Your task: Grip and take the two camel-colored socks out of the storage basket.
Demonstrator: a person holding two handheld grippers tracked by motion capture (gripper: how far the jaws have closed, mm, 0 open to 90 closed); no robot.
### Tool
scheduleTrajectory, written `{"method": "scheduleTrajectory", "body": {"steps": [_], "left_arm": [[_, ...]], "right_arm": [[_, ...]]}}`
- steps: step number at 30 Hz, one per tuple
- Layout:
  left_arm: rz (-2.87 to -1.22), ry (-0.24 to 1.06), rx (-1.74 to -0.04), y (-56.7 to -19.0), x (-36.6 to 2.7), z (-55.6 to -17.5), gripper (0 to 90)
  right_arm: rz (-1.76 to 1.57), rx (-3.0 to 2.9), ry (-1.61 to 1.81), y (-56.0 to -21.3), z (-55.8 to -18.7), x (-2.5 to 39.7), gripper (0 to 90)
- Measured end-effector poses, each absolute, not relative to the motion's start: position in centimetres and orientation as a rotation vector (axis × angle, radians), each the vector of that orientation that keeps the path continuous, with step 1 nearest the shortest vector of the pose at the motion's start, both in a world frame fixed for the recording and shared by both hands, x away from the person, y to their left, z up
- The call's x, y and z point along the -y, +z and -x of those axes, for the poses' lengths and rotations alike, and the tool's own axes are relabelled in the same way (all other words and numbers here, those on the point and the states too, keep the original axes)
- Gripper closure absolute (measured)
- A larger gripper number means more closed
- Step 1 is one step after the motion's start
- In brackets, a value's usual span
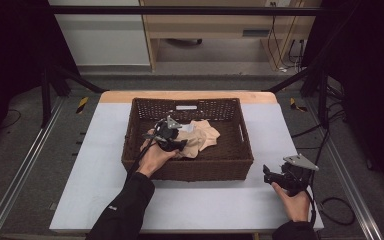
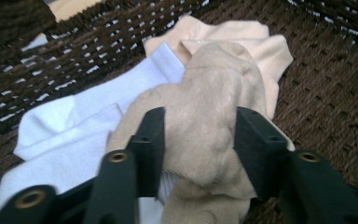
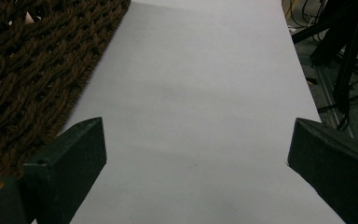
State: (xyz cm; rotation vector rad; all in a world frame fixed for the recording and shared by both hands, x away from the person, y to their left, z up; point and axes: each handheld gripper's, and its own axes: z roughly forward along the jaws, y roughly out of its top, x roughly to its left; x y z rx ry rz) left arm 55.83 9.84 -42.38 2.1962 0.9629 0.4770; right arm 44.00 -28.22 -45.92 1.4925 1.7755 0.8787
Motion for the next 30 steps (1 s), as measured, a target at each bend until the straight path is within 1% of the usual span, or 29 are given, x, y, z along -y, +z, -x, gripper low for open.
{"method": "scheduleTrajectory", "body": {"steps": [5, 7, 8, 12, 17, 18, 19, 24, 26, 28, 30], "left_arm": [[-2.219, 0.452, -0.996, -42.4, -9.9, -56.0, 77.8], [-2.223, 0.447, -0.995, -42.4, -9.9, -56.0, 83.9], [-2.222, 0.445, -0.986, -42.4, -9.9, -56.0, 85.2], [-2.197, 0.446, -0.962, -42.1, -10.1, -55.9, 86.5], [-2.055, 0.439, -0.957, -41.2, -11.0, -55.7, 86.7], [-2.055, 0.439, -0.957, -41.2, -11.0, -55.7, 86.8], [-2.002, 0.449, -0.957, -40.7, -11.4, -55.7, 86.8], [-1.853, 0.491, -0.924, -38.6, -12.5, -55.2, 87.0], [-1.83, 0.5, -0.917, -38.1, -12.7, -55.1, 87.1], [-1.749, 0.522, -0.889, -36.3, -13.3, -54.5, 87.1], [-1.717, 0.532, -0.867, -35.1, -13.6, -54.0, 87.1]], "right_arm": [[-1.495, -1.775, 0.881, -45.9, -44.0, 28.2, 4.7], [-1.493, -1.776, 0.881, -45.9, -44.0, 28.2, 4.8], [-1.492, -1.776, 0.881, -45.9, -44.0, 28.2, 4.8], [-1.491, -1.774, 0.882, -45.9, -44.0, 28.2, 4.9], [-1.492, -1.762, 0.891, -45.8, -43.9, 28.4, 5.0], [-1.485, -1.759, 0.889, -45.7, -43.9, 28.4, 5.1], [-1.487, -1.756, 0.892, -45.7, -43.9, 28.5, 5.1], [-1.486, -1.757, 0.893, -45.7, -43.9, 28.4, 5.1], [-1.488, -1.754, 0.896, -45.7, -43.9, 28.4, 5.1], [-1.492, -1.75, 0.902, -45.6, -43.9, 28.4, 5.1], [-1.492, -1.748, 0.903, -45.6, -43.8, 28.4, 5.1]]}}
